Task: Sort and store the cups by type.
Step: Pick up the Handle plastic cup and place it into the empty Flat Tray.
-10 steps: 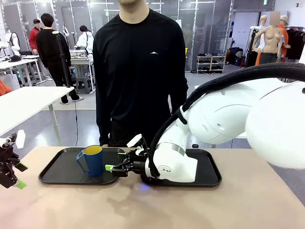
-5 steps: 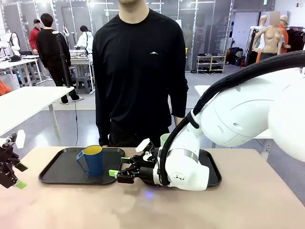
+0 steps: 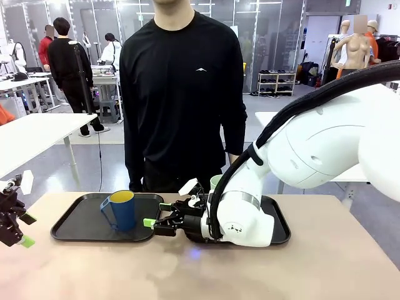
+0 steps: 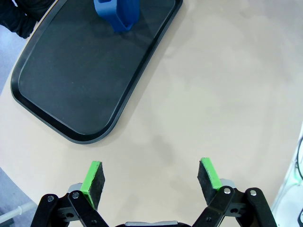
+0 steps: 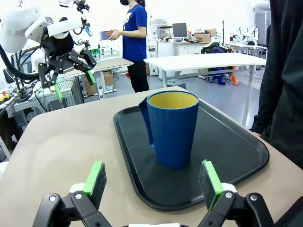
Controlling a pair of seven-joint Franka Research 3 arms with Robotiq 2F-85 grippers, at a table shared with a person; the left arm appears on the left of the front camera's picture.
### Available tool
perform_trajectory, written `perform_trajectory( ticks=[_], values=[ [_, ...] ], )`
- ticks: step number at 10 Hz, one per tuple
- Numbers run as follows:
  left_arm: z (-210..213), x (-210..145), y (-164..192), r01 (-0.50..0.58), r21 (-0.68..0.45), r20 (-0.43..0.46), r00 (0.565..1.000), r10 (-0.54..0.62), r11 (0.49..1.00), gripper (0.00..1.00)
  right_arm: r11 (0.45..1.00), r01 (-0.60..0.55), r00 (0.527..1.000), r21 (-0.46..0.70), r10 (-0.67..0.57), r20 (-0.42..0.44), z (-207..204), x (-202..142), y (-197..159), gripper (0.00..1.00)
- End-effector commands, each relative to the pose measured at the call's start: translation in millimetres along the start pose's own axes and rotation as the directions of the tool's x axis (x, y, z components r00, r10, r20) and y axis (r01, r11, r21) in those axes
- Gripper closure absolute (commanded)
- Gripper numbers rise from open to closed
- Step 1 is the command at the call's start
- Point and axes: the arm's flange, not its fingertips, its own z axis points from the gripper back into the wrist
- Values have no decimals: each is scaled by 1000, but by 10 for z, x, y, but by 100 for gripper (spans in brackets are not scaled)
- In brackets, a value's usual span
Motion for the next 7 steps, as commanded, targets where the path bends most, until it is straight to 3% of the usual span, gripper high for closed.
perform_trajectory(
  ticks=[1,7],
  values=[
    [-10,7,-4,-12,14,-15,1000,12,1000,0,1000,-28,1000,-5,28,-13,-47,-30,0,0],
    [-10,7,-4,-12,14,-15,1000,12,1000,0,1000,-28,1000,-5,28,-13,-47,-30,0,0]
  ],
)
